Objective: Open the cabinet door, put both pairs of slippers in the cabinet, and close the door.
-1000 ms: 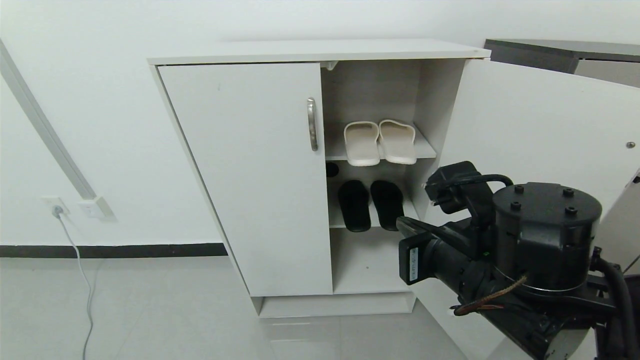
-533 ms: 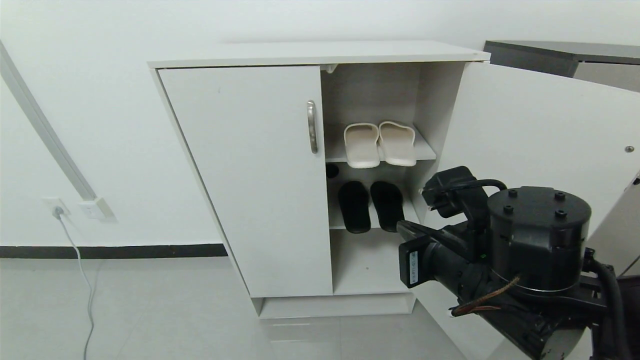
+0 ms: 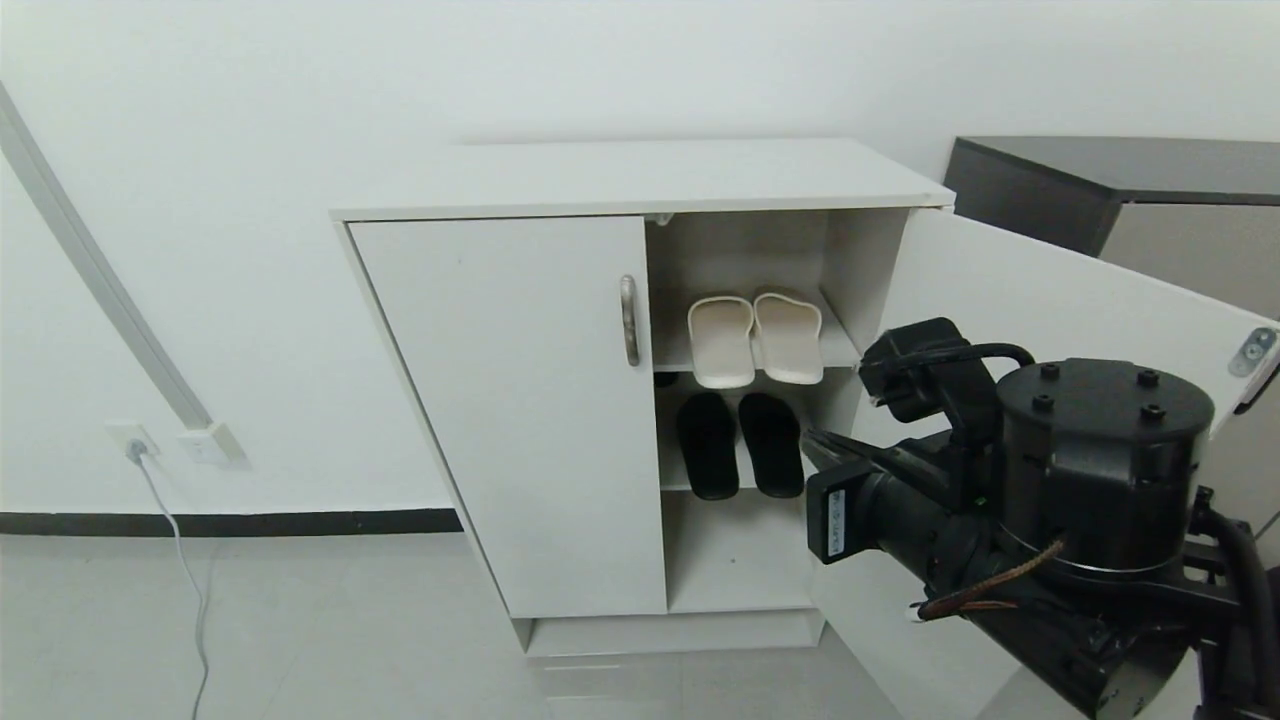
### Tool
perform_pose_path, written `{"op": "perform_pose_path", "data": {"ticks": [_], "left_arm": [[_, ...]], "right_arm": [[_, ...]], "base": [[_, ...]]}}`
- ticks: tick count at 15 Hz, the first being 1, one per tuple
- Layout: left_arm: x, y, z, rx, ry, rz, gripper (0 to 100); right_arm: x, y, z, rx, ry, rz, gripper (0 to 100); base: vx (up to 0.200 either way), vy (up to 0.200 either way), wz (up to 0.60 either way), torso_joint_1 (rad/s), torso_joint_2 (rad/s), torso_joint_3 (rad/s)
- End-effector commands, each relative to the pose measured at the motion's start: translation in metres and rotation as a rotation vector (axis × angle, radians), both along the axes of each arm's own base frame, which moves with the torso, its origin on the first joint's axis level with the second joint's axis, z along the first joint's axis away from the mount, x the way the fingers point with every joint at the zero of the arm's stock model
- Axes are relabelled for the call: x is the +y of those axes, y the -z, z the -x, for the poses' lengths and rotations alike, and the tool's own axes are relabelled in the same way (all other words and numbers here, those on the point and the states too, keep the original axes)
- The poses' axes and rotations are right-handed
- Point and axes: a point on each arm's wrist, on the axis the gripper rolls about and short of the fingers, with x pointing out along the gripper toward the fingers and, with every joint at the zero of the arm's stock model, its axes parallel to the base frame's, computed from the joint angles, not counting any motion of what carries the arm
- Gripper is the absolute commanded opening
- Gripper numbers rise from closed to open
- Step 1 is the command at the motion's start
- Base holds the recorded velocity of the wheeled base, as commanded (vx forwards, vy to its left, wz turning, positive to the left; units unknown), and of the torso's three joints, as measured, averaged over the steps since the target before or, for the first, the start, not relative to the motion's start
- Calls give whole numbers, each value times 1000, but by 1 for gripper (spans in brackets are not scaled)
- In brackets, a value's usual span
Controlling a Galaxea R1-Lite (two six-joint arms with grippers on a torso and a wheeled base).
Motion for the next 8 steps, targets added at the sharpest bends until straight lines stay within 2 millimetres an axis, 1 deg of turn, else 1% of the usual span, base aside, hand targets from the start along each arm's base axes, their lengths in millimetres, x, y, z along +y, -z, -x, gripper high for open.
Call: {"op": "perform_pose_path", "data": {"ticks": [1,4,8], "left_arm": [[0,0,0,0,1,0,0],[0,0,0,0,1,0,0],[0,0,0,0,1,0,0]], "right_arm": [[-1,0,-1,-1,4,-1,0],[-2,0,-1,-1,8,-1,0],[-2,1,-1,2,8,2,0]], "base": [[0,0,0,115,-456,-349],[0,0,0,128,-471,-343],[0,0,0,160,-480,-325]]}}
